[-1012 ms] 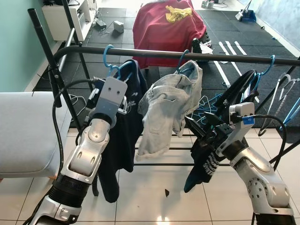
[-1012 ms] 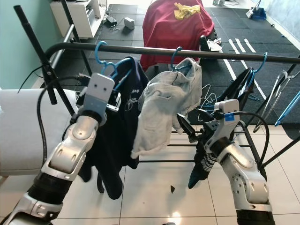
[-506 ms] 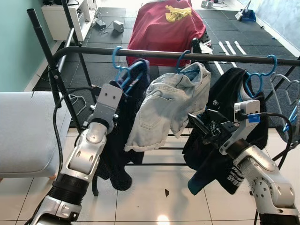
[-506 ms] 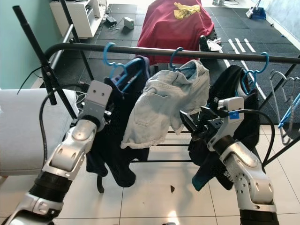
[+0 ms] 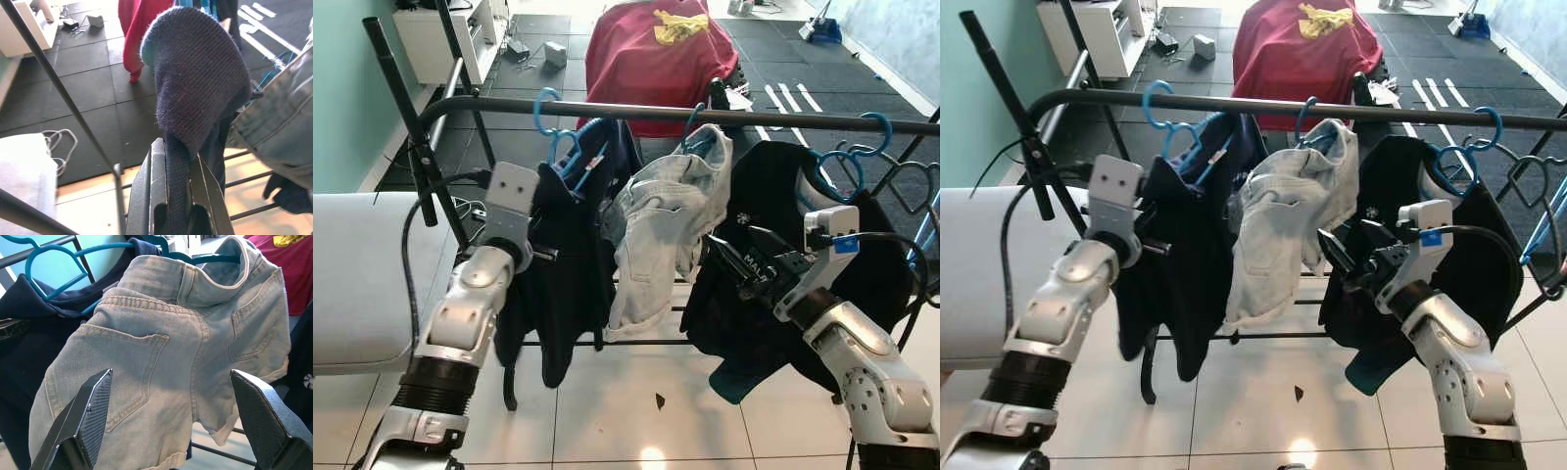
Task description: Hang hanger
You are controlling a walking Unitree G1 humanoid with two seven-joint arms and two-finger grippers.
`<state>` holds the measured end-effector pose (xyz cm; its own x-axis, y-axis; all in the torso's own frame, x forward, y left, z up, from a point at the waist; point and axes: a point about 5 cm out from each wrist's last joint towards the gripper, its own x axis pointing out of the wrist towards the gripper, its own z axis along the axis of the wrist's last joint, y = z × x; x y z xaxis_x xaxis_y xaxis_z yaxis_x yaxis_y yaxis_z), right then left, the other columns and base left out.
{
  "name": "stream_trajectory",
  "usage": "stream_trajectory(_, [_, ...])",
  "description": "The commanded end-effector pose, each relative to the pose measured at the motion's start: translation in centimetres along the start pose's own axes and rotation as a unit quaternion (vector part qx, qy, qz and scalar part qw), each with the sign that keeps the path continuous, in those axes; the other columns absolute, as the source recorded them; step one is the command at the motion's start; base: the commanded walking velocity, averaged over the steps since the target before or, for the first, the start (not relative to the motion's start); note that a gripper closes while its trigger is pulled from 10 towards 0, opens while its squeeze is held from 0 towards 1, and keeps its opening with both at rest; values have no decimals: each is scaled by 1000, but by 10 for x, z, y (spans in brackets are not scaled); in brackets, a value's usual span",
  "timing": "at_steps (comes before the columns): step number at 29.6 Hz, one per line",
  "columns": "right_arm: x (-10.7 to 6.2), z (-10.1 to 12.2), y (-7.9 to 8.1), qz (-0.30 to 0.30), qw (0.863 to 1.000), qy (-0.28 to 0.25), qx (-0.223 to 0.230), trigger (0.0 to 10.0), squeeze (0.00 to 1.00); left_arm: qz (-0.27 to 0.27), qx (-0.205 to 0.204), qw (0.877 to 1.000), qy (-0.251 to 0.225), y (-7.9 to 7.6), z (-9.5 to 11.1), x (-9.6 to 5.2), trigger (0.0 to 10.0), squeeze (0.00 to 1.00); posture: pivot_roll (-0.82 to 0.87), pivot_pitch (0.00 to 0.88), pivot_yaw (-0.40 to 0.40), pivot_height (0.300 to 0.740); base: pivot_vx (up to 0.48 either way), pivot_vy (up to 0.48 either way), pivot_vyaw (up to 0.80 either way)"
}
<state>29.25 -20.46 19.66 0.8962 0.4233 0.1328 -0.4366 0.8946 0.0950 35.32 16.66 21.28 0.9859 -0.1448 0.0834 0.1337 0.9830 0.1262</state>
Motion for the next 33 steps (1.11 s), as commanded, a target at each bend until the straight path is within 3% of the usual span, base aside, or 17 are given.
stream_trajectory(1, [-1,2,-3,-7,1000,-1,1,10000,0,-28,-31,998,-48,11,14,-7,0,0,-101,185,-13,740,0,0,0])
stream_trajectory(8, [0,2,-3,-7,1000,-1,2,10000,0,-66,-102,987,-104,41,34,-23,0,0,-92,189,-18,740,0,0,0])
stream_trajectory(13, [1,2,-3,-5,1000,-1,3,10000,0,-108,-88,983,-117,51,40,-35,0,0,-89,190,-21,740,0,0,0])
stream_trajectory(15, [2,2,-3,-3,1000,-1,3,10000,0,-161,-59,981,-94,58,33,-49,0,0,-84,193,-21,740,0,0,0])
stream_trajectory(18, [2,2,-3,-3,1000,0,3,10000,0,-184,-45,979,-80,59,28,-55,0,0,-84,193,-21,740,0,0,0])
stream_trajectory(19, [2,1,-3,-3,1000,0,2,10000,0,-212,-37,975,-59,58,22,-63,1922,0,-84,193,-21,740,0,0,0])
stream_trajectory(20, [2,1,-3,-3,1000,0,2,10000,0,-212,-37,975,-59,58,22,-63,1922,0,-84,193,-21,740,0,0,0])
stream_trajectory(21, [2,1,-3,-4,1000,1,3,10000,0,-248,-32,968,-34,57,15,-73,5922,0,-84,193,-21,740,0,0,0])
stream_trajectory(24, [2,1,-3,-3,1000,1,4,10000,0,-278,-28,960,-11,55,8,-84,6667,0,-84,193,-21,740,0,0,0])
stream_trajectory(25, [2,1,-3,-3,1000,1,4,10000,0,-300,-32,953,15,55,1,-92,10000,0,-78,196,-22,740,0,0,0])
stream_trajectory(27, [3,1,-3,-3,1000,1,4,10000,0,-308,-37,950,32,58,-5,-99,10000,0,-78,196,-22,740,0,0,0])
stream_trajectory(28, [3,1,-3,-2,1000,1,4,10000,0,-300,-46,952,42,66,-11,-105,10000,0,-78,196,-22,740,0,0,0])
stream_trajectory(33, [3,1,-3,-2,1000,1,5,10000,0,-288,-58,955,39,74,-11,-107,10000,0,-77,194,-23,740,0,0,0])
